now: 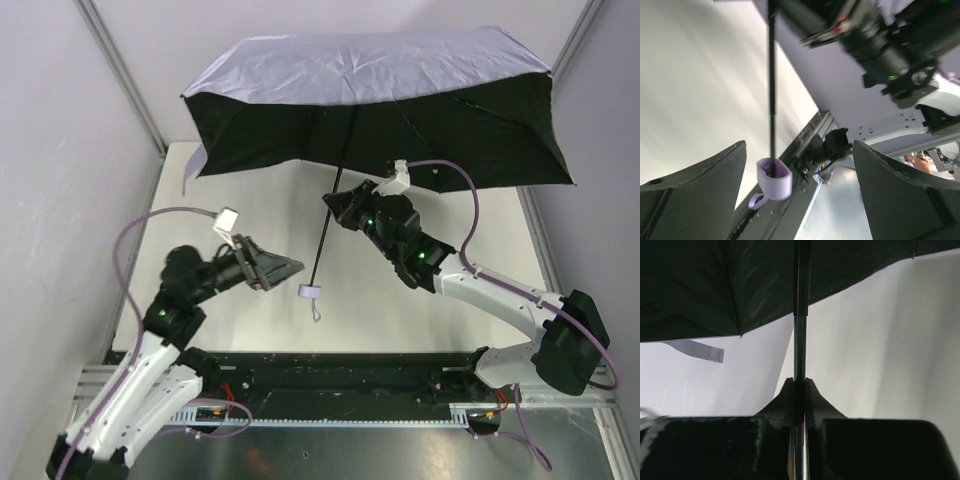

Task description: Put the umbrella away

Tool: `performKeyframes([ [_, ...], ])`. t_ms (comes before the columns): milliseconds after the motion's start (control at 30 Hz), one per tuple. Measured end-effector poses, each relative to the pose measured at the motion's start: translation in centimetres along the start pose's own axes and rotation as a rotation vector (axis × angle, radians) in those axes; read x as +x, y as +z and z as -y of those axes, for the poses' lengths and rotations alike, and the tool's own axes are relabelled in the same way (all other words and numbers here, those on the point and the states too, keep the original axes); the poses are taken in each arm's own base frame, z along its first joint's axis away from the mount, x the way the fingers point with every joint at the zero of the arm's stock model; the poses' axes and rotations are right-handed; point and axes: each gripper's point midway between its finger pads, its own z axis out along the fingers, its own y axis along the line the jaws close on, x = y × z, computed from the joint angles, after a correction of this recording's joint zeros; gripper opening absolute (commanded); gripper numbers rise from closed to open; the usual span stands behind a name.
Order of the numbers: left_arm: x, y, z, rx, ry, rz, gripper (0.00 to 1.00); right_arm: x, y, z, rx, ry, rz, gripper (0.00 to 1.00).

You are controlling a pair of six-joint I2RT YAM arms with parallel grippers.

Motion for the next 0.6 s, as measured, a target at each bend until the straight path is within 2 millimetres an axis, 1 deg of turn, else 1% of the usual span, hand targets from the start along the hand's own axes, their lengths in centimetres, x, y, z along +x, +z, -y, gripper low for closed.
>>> performKeyframes([
  [33,1.3,0.9,-1.2,-0.025,-0.036,-0.036,0.91,0.2,-0.3,0.1,-0.008,0.008,-0.007,0.00],
  [67,2.4,1.6,-1.9,-0.042,-0.065,-0.070,0.91,0.3,-0.5,0.0,-0.016,0.016,-0.009,0.00],
  [133,3.9,2.7,-2.4,-0.055,-0.088,-0.111,0.92,0.7,-1.0,0.0,-0.035,0.036,-0.018,0.00],
  [233,4.4,4.2,-2.3,-0.051,-0.091,-0.116,0.93,1.1,-1.6,0.1,-0.053,0.057,-0.028,0.00],
  [300,4.7,5.2,-2.6,-0.059,-0.104,-0.108,0.90,1.4,-2.1,0.0,-0.068,0.075,-0.037,0.00],
  [367,5.1,6.0,-3.0,-0.066,-0.121,-0.111,0.83,1.6,-2.5,-0.2,-0.081,0.091,-0.044,0.00],
  [400,5.4,6.3,-3.2,-0.071,-0.125,-0.118,0.79,1.7,-2.7,-0.4,-0.089,0.100,-0.047,0.00],
  [467,6.1,7.0,-3.6,-0.080,-0.140,-0.136,0.65,1.8,-3.0,-0.7,-0.101,0.116,-0.052,0.00],
  [567,6.7,7.6,-4.1,-0.092,-0.153,-0.153,0.35,2.2,-3.4,-1.3,-0.120,0.133,-0.066,0.00],
  [600,6.8,7.6,-3.9,-0.079,-0.152,-0.157,0.24,2.5,-3.4,-1.2,-0.117,0.128,-0.069,0.00],
])
